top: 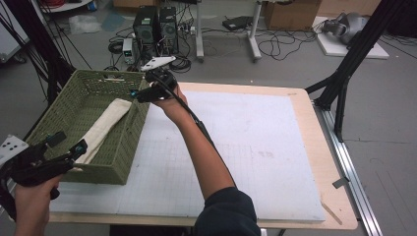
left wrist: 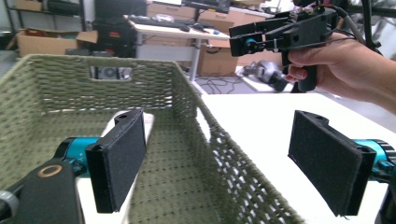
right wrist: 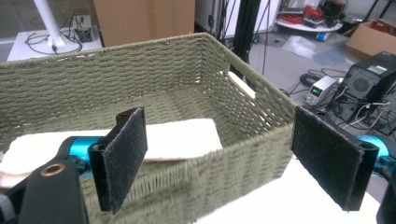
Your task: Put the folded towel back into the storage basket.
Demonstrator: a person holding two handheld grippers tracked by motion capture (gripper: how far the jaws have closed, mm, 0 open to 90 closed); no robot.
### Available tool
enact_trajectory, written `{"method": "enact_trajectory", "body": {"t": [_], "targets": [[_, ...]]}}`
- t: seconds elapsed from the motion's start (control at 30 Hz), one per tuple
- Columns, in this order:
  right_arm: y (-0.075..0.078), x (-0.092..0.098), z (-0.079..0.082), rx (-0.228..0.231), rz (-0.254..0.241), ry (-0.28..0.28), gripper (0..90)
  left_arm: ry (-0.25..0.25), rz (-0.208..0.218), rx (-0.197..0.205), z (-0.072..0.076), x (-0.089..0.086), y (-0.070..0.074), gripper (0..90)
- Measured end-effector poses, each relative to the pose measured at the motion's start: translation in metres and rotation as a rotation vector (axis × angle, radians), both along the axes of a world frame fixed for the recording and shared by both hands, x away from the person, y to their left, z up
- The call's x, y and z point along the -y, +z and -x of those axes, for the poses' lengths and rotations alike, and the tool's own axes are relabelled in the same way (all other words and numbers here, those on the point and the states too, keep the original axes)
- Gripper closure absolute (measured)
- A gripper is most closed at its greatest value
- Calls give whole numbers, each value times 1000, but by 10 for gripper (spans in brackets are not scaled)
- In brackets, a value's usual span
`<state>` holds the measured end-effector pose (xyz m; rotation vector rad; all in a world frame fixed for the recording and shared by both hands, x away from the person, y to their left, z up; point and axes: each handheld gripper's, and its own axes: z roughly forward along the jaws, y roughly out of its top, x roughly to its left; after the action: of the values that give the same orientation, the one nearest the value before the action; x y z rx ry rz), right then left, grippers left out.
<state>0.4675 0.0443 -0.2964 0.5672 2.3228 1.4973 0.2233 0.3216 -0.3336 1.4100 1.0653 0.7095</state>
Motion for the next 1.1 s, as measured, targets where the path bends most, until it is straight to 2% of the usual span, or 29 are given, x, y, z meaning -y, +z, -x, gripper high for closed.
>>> {"method": "enact_trajectory", "body": {"t": [0.27, 0.63, 0.87, 0.97, 1.1], "targets": [[0, 37, 12, -1, 11, -26, 175, -45, 10, 16, -8, 13, 1, 191], [-4, 102, 30, 6, -15, -97, 175, -134, -3, 14, -24, 35, 0, 192], [-10, 133, 42, 1, 6, -127, 168, -210, -12, 20, -33, 55, 0, 192], [-13, 148, 48, -7, 8, -145, 164, -226, -29, 29, -35, 64, 2, 192], [-16, 170, 58, -13, 16, -179, 163, -258, -17, 26, -38, 74, 3, 191]]}}
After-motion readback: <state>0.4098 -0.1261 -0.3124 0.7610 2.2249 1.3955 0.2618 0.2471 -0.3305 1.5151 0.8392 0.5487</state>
